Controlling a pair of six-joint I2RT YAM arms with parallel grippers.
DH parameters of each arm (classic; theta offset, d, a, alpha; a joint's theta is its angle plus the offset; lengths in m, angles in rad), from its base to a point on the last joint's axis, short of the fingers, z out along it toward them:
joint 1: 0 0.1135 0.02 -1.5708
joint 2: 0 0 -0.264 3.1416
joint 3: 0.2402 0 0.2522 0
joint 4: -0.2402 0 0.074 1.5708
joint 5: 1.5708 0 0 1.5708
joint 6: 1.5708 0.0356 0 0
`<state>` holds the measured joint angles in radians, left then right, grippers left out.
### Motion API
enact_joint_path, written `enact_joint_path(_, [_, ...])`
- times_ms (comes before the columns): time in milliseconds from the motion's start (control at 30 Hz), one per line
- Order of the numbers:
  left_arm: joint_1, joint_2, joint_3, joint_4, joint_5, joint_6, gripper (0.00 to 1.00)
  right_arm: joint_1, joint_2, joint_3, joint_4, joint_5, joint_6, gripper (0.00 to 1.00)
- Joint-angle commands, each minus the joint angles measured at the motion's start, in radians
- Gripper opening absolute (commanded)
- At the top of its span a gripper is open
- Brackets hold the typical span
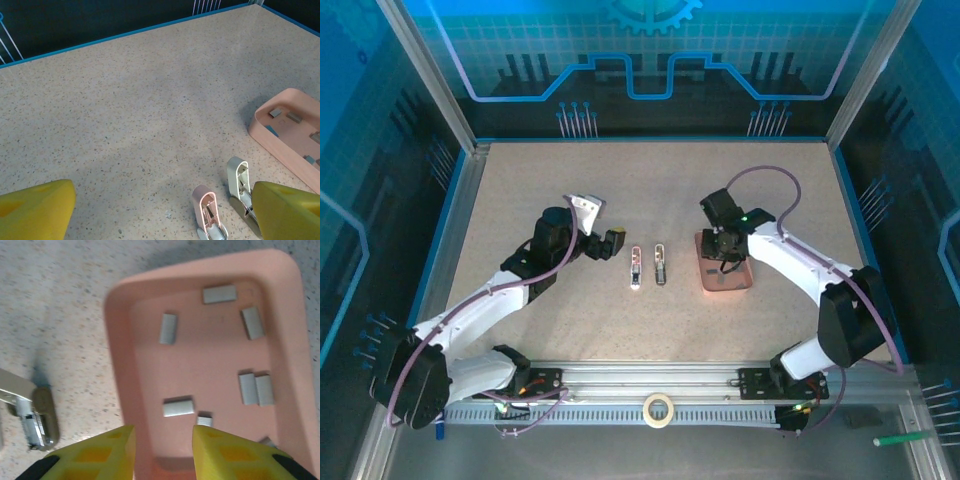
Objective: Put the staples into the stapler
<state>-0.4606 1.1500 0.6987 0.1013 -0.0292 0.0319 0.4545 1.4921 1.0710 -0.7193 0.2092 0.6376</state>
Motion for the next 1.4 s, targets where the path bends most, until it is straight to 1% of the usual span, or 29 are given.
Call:
enact_joint_path(0, [0.007, 0.007, 0.029, -0.009, 0.021, 0.014, 0.92, -0.05, 0.027, 0.014, -0.034, -0.073, -0.072, 0.35])
enact_joint_path(167, [0.007, 0.004, 0.031, -0.012, 0.015, 0.025, 0.92, -0.107, 0.106, 0.057, 0.019, -0.069, -0.096, 0.31])
enact_joint_path(333, [0.008, 0.007, 0.033, -0.015, 0.009, 0.033, 0.92, -0.111, 0.164, 0.052, 0.16, -0.077, -0.076, 0.27])
enact_joint_path(500, [0.009, 0.005, 0.032, -0.017, 0.006, 0.036, 0.92, -0.109, 0.204, 0.027, 0.25, -0.068, -0.053, 0.26])
enact_joint_path(867, [0.01, 0.011, 0.034, -0.016, 0.011, 0.034, 0.92, -0.102, 0.277, 0.016, 0.306, -0.048, -0.049, 0.27])
enact_joint_path(1167, [0.01, 0.01, 0.035, -0.018, 0.008, 0.038, 0.92, -0.085, 0.319, 0.028, 0.302, -0.011, -0.058, 0.26])
enact_joint_path(1367, [0.012, 0.009, 0.035, -0.02, 0.009, 0.039, 0.92, -0.079, 0.34, 0.019, 0.311, -0.019, -0.058, 0.26])
